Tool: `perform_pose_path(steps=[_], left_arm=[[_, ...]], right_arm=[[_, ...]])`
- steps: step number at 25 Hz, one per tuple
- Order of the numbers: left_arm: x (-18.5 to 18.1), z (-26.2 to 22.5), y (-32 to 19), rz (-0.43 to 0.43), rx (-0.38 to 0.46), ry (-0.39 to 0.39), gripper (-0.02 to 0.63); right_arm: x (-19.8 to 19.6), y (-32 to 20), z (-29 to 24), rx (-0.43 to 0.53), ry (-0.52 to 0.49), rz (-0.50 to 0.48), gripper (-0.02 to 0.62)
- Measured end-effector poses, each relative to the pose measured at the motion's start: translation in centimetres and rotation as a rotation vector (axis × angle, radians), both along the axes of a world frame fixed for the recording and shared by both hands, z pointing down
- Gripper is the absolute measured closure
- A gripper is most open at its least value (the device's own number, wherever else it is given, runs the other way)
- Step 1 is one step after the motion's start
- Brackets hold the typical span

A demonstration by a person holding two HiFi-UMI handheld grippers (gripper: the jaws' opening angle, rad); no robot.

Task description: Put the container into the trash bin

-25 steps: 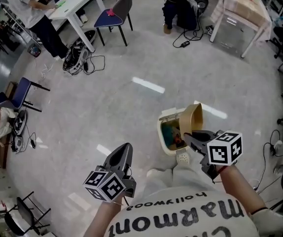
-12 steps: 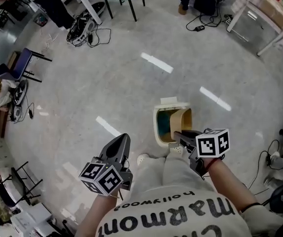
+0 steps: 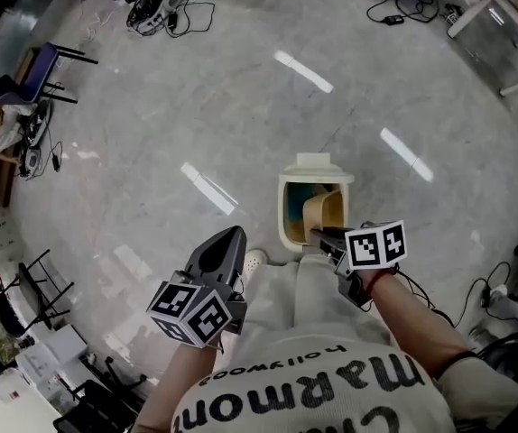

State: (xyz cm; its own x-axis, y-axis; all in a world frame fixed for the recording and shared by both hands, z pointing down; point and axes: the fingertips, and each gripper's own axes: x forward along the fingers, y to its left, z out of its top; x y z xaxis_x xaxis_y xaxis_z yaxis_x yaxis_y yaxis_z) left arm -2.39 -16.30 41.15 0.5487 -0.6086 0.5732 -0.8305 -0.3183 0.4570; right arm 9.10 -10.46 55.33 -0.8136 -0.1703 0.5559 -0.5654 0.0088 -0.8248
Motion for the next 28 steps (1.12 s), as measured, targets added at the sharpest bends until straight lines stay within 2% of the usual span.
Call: perform_pose_path(steps=[5,10,15,18,21,25,27,28], left_arm=[[2.3,4.4,1.1,0.060,-0.041,-0.069,0.612],[2.9,10.4,4.5,0.163,-0.106,-0.134,0.612],[2.3,15.4,6.5,0.240,-0.199,-0.101,0.612],[2.1,18.7,7.4,0.283,-0.238,-0.105,0.612],[1.8,22.3,7.1,0.302,-0.245,-0.149,0.612],[2.1,25.5,7.0,0.356,-0.258,-0.191,0.612],[2.4,26.4,7.5,0.412,-0.265,-0.170,0.612],[2.7,26.7,7.9,0.441,-0.280,-0.134,0.611]], right_arm=[[-0.7,1.6,4.5,-0.041,0.014,-0.147,0.589],[-1.5,4.0,10.4,-0.092,0.040,-0.236,0.589],[-1.6,4.7,15.4,-0.116,0.133,-0.308,0.589],[-1.5,5.2,17.9,-0.077,0.213,-0.387,0.589],[-1.3,5.0,19.3,0.013,0.285,-0.461,0.589],[-1.2,5.8,21.8,0.070,0.368,-0.552,0.589],[-1.4,5.7,22.7,0.092,0.395,-0.564,0.589],[-1.6,5.7,23.0,0.098,0.399,-0.563,0.589]])
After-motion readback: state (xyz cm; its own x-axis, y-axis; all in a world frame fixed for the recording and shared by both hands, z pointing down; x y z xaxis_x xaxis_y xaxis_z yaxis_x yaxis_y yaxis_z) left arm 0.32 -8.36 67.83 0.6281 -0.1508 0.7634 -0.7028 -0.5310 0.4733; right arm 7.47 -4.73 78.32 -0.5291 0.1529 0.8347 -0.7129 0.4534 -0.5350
